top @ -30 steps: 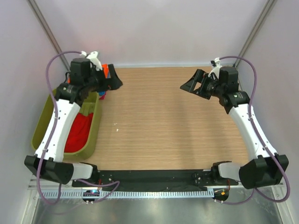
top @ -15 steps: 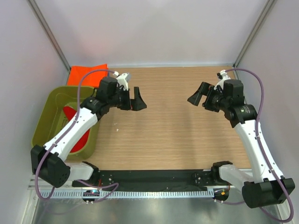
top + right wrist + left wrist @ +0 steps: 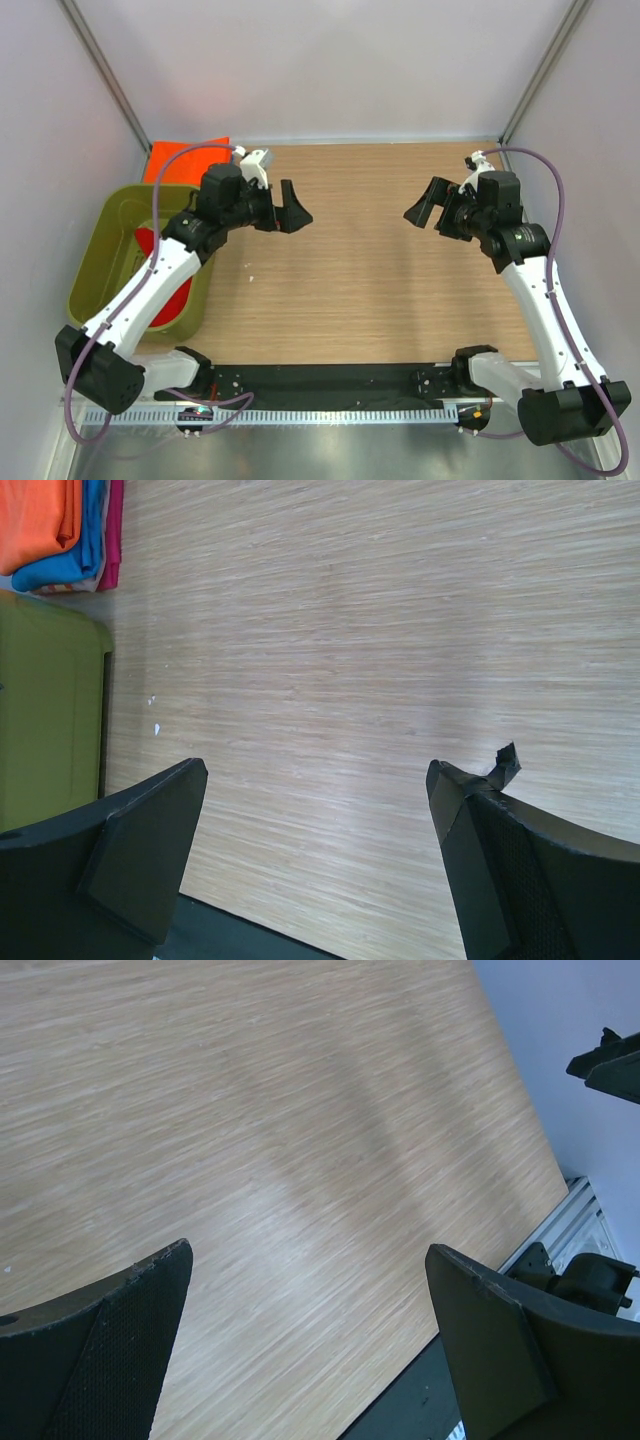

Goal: Fold and stack the t-shirts
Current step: Neatly place the folded tshirt to the corner

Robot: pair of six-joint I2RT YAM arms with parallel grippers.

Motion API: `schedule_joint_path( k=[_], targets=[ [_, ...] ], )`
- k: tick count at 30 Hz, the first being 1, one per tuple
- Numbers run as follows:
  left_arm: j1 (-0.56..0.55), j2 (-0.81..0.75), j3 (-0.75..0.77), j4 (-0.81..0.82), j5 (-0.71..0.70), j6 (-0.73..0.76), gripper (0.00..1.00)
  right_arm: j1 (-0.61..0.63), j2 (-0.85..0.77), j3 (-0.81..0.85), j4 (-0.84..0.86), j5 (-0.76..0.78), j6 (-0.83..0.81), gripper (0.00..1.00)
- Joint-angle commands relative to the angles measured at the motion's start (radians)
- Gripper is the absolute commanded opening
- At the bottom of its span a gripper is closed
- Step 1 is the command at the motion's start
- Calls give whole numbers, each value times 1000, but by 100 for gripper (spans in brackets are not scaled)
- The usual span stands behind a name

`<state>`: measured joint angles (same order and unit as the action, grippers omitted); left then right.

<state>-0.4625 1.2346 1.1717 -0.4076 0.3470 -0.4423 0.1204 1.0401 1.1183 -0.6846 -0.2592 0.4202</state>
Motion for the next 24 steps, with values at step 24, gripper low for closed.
schedule_joint_path(
  k=[24],
  targets=[
    [2,-66,-33,36,-29,4,100,-1,-41,-8,26,-2,5,100]
  ],
)
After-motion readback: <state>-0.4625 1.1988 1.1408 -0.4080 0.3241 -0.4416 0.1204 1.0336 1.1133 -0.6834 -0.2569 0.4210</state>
